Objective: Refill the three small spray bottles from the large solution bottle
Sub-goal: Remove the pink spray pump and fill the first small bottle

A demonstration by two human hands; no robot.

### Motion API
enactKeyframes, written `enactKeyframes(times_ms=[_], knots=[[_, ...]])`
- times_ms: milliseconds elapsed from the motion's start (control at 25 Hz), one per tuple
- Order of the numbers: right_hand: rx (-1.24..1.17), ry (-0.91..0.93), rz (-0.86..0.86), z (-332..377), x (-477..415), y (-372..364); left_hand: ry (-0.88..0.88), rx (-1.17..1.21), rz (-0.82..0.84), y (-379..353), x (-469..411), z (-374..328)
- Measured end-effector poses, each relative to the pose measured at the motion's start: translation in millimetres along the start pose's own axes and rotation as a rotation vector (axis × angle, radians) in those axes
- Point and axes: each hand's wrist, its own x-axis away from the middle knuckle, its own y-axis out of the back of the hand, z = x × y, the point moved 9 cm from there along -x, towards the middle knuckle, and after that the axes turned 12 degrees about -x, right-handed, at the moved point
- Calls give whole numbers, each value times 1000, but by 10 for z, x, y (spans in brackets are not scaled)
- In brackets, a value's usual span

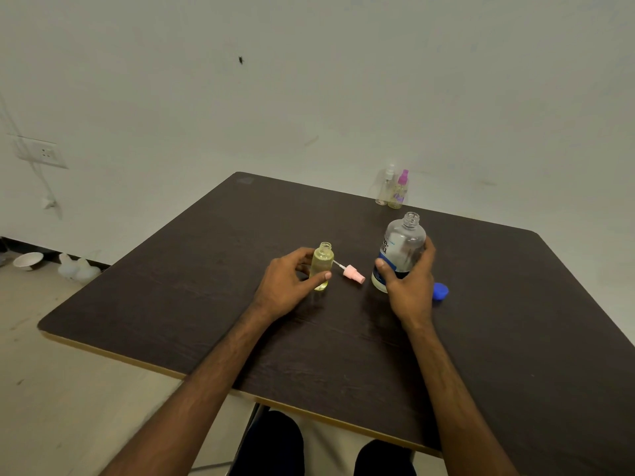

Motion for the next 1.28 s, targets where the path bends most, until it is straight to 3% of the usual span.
enactKeyframes(times_ms=[120,200,280,360,480,600,720,1040,1280], knots=[[33,0,28,-7,38,18,6,2,9,-4,6,-9],[128,43,-48,110,129,123,7,-6,16,-4,4,-13],[354,203,-193,395,256,264,7,-8,30,-14,5,-22],[509,441,-222,683,412,195,9,-7,29,-10,9,-34],[640,589,32,740,564,-283,15,23,-10,23,9,-40],[838,409,288,444,543,-675,8,31,-18,18,-3,-49],[946,276,374,229,503,-773,17,30,-18,20,-2,-38],[971,238,390,272,488,-770,2,17,-10,16,3,-41],[532,382,132,681,431,-451,-13,-8,-30,37,3,-12]])
